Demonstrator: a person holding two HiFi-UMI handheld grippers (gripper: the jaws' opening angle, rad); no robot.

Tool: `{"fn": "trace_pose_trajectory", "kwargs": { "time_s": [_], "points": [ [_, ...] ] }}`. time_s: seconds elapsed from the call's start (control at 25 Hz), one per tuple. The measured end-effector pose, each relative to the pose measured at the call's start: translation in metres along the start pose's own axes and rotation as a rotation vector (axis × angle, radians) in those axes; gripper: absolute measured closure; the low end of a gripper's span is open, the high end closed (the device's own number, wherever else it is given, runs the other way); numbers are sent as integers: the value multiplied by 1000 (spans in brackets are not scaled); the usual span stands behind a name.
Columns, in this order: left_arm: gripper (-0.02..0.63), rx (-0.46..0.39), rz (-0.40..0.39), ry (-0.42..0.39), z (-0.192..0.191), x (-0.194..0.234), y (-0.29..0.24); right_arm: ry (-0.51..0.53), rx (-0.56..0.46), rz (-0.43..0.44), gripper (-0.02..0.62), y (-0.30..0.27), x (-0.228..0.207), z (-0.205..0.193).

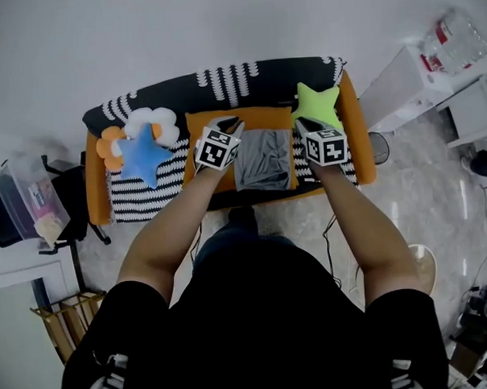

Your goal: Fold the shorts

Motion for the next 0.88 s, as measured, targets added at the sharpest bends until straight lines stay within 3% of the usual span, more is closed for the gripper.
{"fn": "trace_pose_trajectory", "kwargs": {
  "time_s": [0.48,0.88],
  "points": [
    [549,-122,14,-3,74,34,18,32,-146,12,569,26,9,93],
    [552,-143,36,-24,88,51,41,34,-175,-2,575,39,12,110]
  ]
}}
Point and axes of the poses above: the fingertips, and each gripper's own axes: y backward along the fingers, x to its left, z out of its top, the point moved 8 cm from there along y, backward along the fingers, and after that the axes turned 1 degree about -y, right-handed, at the moved point
